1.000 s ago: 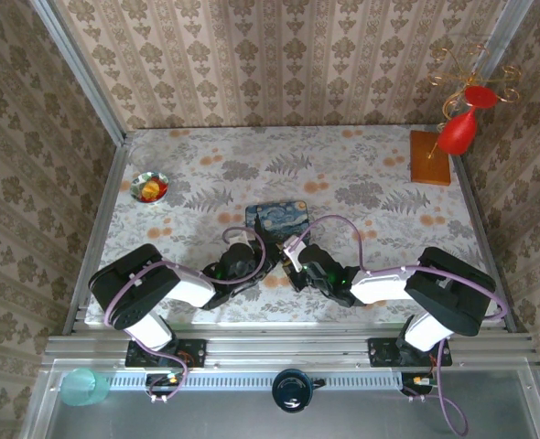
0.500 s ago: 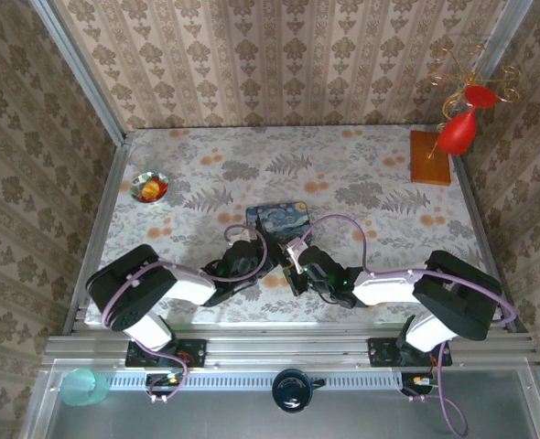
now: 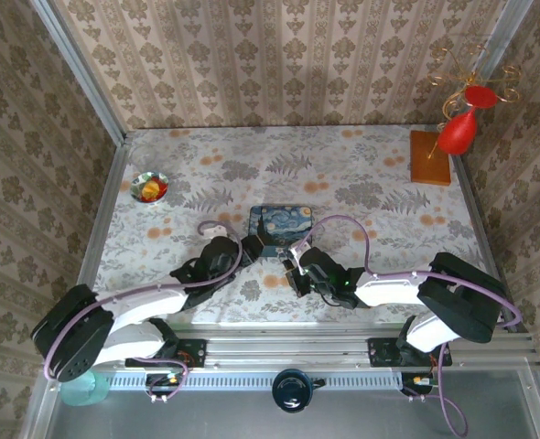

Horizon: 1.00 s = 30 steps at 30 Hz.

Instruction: Unlock a padlock with a key

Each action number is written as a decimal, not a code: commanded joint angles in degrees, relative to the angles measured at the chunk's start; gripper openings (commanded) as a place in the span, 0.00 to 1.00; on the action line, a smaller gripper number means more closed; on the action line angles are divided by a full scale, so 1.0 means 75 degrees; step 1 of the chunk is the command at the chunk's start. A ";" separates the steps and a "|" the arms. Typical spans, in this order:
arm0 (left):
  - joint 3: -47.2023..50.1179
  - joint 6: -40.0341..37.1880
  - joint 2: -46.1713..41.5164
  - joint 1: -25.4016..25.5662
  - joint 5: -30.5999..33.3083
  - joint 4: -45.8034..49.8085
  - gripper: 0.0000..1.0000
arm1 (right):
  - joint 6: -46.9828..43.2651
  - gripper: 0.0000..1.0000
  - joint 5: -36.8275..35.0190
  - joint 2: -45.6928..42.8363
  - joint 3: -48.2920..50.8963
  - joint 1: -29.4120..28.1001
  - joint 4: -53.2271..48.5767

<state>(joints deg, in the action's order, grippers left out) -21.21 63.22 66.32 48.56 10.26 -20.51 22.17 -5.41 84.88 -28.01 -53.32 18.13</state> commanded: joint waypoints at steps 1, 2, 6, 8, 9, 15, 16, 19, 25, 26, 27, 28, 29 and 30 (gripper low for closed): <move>0.0173 -0.0686 -0.0396 -0.0196 0.0134 0.0647 0.54 | 0.0102 0.23 0.0125 0.0028 -0.0126 -0.0030 -0.0221; 0.0191 -0.0789 -0.0499 -0.0269 0.0066 0.0714 0.54 | 0.0110 0.25 0.0172 0.0026 -0.0144 -0.0019 -0.0231; 0.0272 -0.1118 -0.0871 -0.0524 -0.0096 0.0942 0.55 | 0.0316 0.33 0.0281 0.0072 -0.0200 0.0122 -0.0251; 0.0268 -0.1269 -0.1001 -0.0638 -0.0159 0.1064 0.55 | 0.0433 0.34 0.0332 0.0113 -0.0243 0.0214 -0.0235; 0.0246 -0.1380 -0.1066 -0.0692 -0.0203 0.1120 0.55 | 0.0492 0.35 0.0377 0.0126 -0.0258 0.0256 -0.0206; -0.0296 -0.2323 -0.0796 -0.1083 -0.0850 0.1553 0.56 | 0.0794 0.35 0.0666 0.0350 -0.0590 0.0445 -0.0134; -0.0402 -0.2446 -0.0691 -0.1146 -0.0981 0.1615 0.56 | 0.0793 0.35 0.0697 0.0402 -0.0654 0.0451 -0.0154; -0.0686 -0.2824 -0.0358 -0.1344 -0.1298 0.1715 0.56 | 0.0834 0.36 0.0745 0.0606 -0.0833 0.0470 -0.0182; -0.1200 -0.3227 0.0270 -0.1677 -0.1640 0.1773 0.56 | 0.0832 0.33 0.0640 0.1013 -0.1085 0.0523 -0.0393; -0.1305 -0.3288 0.0384 -0.1713 -0.1677 0.1786 0.56 | 0.0819 0.33 0.0642 0.1076 -0.1082 0.0529 -0.0373; -0.1402 -0.3345 0.0502 -0.1749 -0.1732 0.1796 0.56 | 0.0817 0.32 0.0640 0.1141 -0.1090 0.0545 -0.0350; -0.1481 -0.3391 0.0606 -0.1780 -0.1781 0.1776 0.56 | 0.0823 0.32 0.0668 0.1200 -0.1097 0.0557 -0.0326; -0.1566 -0.3424 0.0726 -0.1808 -0.1858 0.1751 0.56 | 0.0825 0.33 0.0678 0.1261 -0.1100 0.0569 -0.0309; -0.1654 -0.3469 0.0862 -0.1838 -0.1942 0.1739 0.56 | 0.0829 0.33 0.0681 0.1319 -0.1114 0.0570 -0.0291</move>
<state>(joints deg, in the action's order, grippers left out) -31.03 40.21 71.09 35.51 -1.67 -8.47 27.68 -0.73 93.23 -35.29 -49.50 17.30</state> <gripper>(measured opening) 0.561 0.328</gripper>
